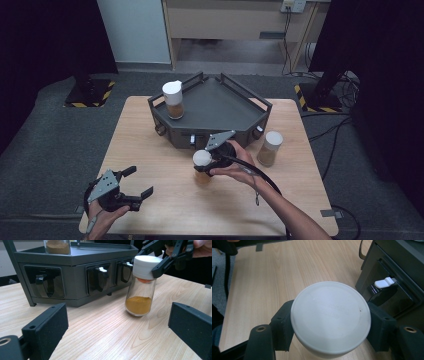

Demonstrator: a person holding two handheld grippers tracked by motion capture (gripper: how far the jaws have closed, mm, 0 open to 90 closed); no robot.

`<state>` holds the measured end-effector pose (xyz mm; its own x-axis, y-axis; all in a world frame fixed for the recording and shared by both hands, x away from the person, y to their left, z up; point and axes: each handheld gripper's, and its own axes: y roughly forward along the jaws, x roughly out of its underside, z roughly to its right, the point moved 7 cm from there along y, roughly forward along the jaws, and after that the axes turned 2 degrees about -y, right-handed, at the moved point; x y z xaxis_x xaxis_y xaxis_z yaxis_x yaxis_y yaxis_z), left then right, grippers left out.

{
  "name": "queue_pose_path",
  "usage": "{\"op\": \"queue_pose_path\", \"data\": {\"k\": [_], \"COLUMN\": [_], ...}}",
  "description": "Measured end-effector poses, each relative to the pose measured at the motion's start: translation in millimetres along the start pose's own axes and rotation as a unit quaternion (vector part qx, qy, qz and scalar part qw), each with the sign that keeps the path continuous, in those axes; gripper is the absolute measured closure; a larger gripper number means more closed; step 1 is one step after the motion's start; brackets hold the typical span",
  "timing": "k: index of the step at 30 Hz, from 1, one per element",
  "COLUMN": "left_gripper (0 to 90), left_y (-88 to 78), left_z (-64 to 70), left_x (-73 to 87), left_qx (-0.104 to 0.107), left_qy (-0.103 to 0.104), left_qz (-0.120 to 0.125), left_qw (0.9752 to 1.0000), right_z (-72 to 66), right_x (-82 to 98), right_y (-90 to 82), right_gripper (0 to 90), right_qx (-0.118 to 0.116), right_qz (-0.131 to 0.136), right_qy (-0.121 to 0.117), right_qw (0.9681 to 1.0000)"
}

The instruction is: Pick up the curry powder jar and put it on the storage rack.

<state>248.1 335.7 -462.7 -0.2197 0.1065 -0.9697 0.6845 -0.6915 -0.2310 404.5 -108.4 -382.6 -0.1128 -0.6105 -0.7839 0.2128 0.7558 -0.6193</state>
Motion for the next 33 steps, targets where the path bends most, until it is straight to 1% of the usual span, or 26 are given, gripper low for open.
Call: {"op": "queue_pose_path", "data": {"k": [3, 7, 11, 13, 17, 20, 24, 27, 33], "left_gripper": [1.6, 1.6, 1.6, 1.6, 1.6, 1.6, 1.6, 1.5, 1.6], "left_y": [0.0, 0.0, -0.1, -0.1, -0.1, 0.1, 1.2, 1.3, 1.3], "left_z": [0.1, -0.1, -0.1, 0.0, 0.0, -0.2, 0.0, 0.2, 0.1], "left_x": [-0.1, 0.0, 0.0, -0.1, 0.0, 0.0, 0.0, 0.0, 0.1], "left_qx": [0.000, 0.000, 0.000, 0.001, 0.000, 0.001, 0.004, 0.005, 0.005], "left_qy": [0.000, 0.000, 0.000, 0.000, 0.000, 0.000, 0.000, 0.000, -0.001], "left_qz": [0.000, -0.001, -0.001, 0.000, -0.001, -0.001, -0.003, -0.003, -0.003], "left_qw": [1.0000, 1.0000, 1.0000, 1.0000, 1.0000, 1.0000, 1.0000, 1.0000, 1.0000], "right_z": [0.7, 2.4, 5.2, 5.7, 8.1, 12.5, 16.5, 17.9, 23.5], "right_x": [-4.0, -9.8, -17.6, -21.8, -28.4, -32.5, -36.9, -40.5, -48.8], "right_y": [-4.9, -13.3, -24.6, -30.2, -40.8, -51.1, -63.6, -70.4, -84.3], "right_gripper": [34.2, 34.2, 34.2, 34.2, 34.2, 34.2, 34.2, 34.2, 34.2], "right_qx": [-0.005, -0.012, -0.021, -0.021, -0.021, -0.023, -0.018, -0.012, -0.006], "right_qz": [-0.002, 0.000, 0.003, 0.002, 0.002, 0.008, 0.016, 0.016, 0.018], "right_qy": [-0.008, -0.014, -0.020, -0.023, -0.025, -0.022, -0.017, -0.019, -0.014], "right_qw": [0.9999, 0.9998, 0.9996, 0.9995, 0.9995, 0.9995, 0.9996, 0.9996, 0.9997]}}
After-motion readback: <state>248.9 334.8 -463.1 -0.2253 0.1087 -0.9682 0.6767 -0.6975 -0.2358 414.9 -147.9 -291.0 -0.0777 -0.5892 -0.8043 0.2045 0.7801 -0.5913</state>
